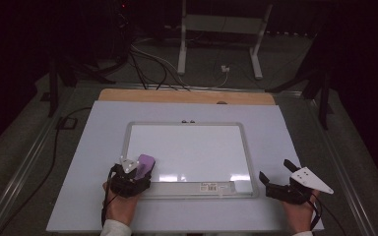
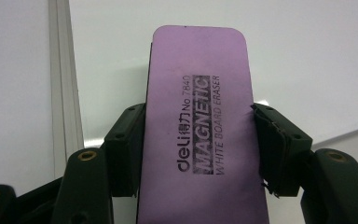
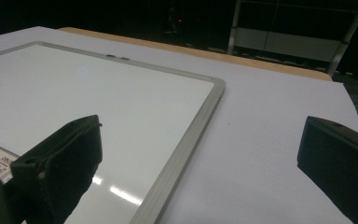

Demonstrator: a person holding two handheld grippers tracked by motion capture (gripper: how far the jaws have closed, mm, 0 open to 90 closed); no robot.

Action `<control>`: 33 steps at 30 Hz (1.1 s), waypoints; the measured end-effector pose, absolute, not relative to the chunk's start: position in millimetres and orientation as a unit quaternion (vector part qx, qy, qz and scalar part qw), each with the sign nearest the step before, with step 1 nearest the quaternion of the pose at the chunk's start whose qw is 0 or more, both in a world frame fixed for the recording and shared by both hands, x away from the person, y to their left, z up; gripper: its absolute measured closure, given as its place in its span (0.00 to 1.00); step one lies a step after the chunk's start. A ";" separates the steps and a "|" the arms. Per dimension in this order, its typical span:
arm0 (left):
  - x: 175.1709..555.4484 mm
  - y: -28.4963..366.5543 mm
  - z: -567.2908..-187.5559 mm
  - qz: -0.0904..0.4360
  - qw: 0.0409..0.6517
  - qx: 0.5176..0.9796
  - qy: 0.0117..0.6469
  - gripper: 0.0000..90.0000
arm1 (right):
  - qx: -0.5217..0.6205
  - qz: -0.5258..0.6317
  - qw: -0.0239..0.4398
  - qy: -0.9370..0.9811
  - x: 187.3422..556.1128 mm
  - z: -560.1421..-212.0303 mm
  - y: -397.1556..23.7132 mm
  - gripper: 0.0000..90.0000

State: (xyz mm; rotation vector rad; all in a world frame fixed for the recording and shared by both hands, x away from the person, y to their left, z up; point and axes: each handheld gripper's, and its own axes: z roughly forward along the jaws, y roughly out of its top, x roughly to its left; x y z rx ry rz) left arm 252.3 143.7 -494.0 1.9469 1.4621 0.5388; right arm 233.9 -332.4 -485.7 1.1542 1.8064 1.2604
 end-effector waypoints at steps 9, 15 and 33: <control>239.5 153.1 -490.6 0.213 0.318 0.733 0.563 0.46 | 0.439 0.480 0.321 0.688 233.9 -485.8 -332.0 0.00; 240.8 155.3 -496.5 0.199 0.321 0.735 0.563 0.39 | 0.438 0.480 0.321 0.689 234.0 -485.7 -331.3 0.00; 231.4 157.3 -488.4 0.217 0.331 0.770 0.500 0.34 | 0.438 0.480 0.321 0.689 234.1 -485.8 -331.3 0.00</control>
